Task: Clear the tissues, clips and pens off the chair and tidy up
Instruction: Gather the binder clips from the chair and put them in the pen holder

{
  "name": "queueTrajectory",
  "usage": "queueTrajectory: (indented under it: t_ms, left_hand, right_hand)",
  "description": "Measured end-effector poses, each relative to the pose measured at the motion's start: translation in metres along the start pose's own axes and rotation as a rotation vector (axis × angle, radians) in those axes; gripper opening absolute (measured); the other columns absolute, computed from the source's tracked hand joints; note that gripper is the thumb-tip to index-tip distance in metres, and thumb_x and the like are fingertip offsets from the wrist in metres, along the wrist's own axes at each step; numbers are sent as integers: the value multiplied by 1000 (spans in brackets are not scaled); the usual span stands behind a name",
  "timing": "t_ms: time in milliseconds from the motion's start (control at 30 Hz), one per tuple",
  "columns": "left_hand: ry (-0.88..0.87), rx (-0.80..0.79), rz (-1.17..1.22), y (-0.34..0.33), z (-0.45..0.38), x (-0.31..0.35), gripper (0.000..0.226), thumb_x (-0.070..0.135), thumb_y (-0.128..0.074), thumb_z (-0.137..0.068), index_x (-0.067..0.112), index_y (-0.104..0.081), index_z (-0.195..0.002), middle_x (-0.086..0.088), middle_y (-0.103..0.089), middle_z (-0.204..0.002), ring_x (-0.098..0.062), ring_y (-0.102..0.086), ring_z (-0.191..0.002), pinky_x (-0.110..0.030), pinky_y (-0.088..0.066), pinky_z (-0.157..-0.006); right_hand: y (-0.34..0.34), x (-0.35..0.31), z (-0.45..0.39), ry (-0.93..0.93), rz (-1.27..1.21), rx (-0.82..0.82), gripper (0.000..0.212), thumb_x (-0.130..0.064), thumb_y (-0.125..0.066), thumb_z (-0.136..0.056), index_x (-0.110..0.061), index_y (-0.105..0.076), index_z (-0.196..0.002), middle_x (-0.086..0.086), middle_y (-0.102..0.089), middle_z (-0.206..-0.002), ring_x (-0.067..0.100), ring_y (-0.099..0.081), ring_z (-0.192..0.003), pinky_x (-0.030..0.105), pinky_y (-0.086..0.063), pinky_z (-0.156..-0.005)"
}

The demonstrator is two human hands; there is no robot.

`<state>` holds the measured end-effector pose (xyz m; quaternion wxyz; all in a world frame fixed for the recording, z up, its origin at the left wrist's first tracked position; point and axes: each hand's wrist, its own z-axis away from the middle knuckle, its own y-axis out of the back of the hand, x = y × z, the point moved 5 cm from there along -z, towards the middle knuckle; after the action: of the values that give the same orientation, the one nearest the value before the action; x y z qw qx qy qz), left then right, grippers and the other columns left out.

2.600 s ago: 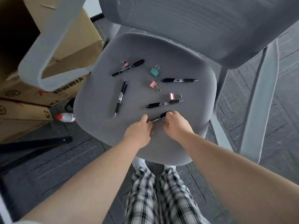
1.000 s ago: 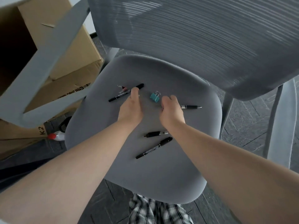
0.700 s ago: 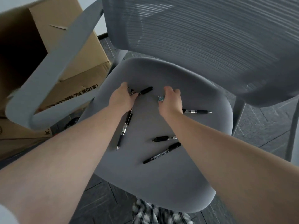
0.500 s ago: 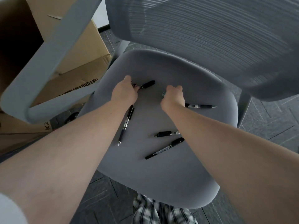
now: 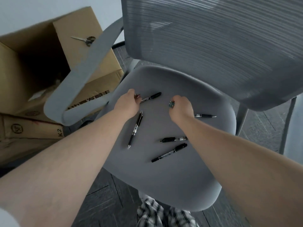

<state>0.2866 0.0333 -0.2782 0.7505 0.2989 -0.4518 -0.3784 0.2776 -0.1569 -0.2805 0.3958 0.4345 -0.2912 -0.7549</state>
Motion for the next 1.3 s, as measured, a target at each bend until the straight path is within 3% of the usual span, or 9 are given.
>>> queueTrajectory:
  t_ms: [200,333,533,633,833,967,1067,1200,1300]
  left_hand:
    - [10,-55,-10,37,61,6,20,27,-40,-101,8,-40,-94,-22,-63,-110,-37,-60,-99,-42,-45,-81]
    - [105,-8,25,72,118,5,32,27,-40,-100,1,-45,-117,-22,-61,-120,-38,-58,-109,-42,-44,-90]
    - [278,58,102,111,235,-25,20,34,-36,-101,15,-36,-94,-4,-55,-82,-31,-57,-85,-41,-46,-75]
    - [381,142,168,128,300,-51,22,28,-35,-102,7,-42,-101,-12,-57,-85,-25,-52,-73,-34,-37,-61]
    - [661,323,224,138,446,-131,23,26,-39,-102,8,-42,-116,-3,-51,-79,-14,-46,-61,-27,-31,-51]
    - [819,412,277,133,542,-179,19,28,-38,-102,9,-40,-101,-7,-51,-76,-24,-48,-67,-34,-35,-61]
    - [902,479,332,127,611,-208,19,27,-39,-102,10,-35,-94,-3,-47,-69,-24,-46,-64,-33,-35,-60]
    - [989,528,384,119,697,-247,19,28,-39,-102,9,-38,-98,-16,-62,-100,-31,-52,-83,-33,-38,-70]
    - [1057,573,415,119,760,-279,25,29,-38,-102,5,-43,-107,-16,-62,-104,-29,-50,-82,-34,-38,-71]
  right_hand:
    - [30,-39,40,125,17,-88,34,-3,-49,-88,-9,-57,-120,13,-55,-121,32,-57,-97,28,-41,-70]
    - [45,-76,79,293,65,-173,32,-3,-49,-87,-12,-60,-116,12,-58,-117,32,-57,-95,29,-43,-70]
    - [51,-134,154,555,205,-295,31,-4,-51,-87,-13,-61,-116,11,-62,-117,29,-57,-96,28,-43,-71]
    - [44,-168,198,684,254,-342,30,-3,-49,-88,-11,-63,-113,12,-63,-112,28,-57,-88,30,-45,-68]
    - [-10,-233,311,994,409,-434,33,-4,-54,-88,-10,-60,-121,12,-62,-121,29,-57,-107,32,-46,-79]
    - [-57,-267,409,1170,454,-494,29,-5,-56,-89,-11,-62,-116,10,-62,-113,24,-55,-85,29,-44,-69]
    - [-98,-280,483,1307,503,-562,29,-7,-56,-88,-10,-61,-117,10,-62,-117,28,-59,-95,29,-45,-74]
    - [-147,-286,585,1437,563,-640,25,-8,-58,-89,-8,-62,-114,11,-65,-116,29,-59,-108,26,-42,-80]
    - [-177,-294,660,1522,585,-683,25,-10,-60,-89,-9,-62,-115,11,-66,-115,29,-60,-107,29,-45,-81]
